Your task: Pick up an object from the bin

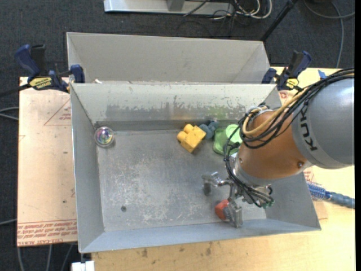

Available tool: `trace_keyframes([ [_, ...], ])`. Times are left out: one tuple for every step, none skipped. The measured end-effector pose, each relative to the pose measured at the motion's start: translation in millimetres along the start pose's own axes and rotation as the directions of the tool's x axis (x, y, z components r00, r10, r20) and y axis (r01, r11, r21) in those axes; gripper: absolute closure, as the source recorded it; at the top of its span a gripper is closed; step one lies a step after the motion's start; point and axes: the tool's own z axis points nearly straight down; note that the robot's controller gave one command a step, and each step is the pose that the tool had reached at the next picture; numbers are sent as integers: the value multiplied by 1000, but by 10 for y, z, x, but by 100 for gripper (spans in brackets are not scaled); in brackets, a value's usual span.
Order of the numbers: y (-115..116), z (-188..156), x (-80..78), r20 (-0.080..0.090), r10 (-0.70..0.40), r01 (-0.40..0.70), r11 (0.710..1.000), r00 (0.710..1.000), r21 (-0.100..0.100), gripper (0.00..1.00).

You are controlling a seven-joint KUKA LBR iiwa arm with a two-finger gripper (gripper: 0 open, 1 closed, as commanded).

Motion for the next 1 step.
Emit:
trace_keyframes([
  [-5,-13,-6,3,1,-1,1000,1000,0,100],
])
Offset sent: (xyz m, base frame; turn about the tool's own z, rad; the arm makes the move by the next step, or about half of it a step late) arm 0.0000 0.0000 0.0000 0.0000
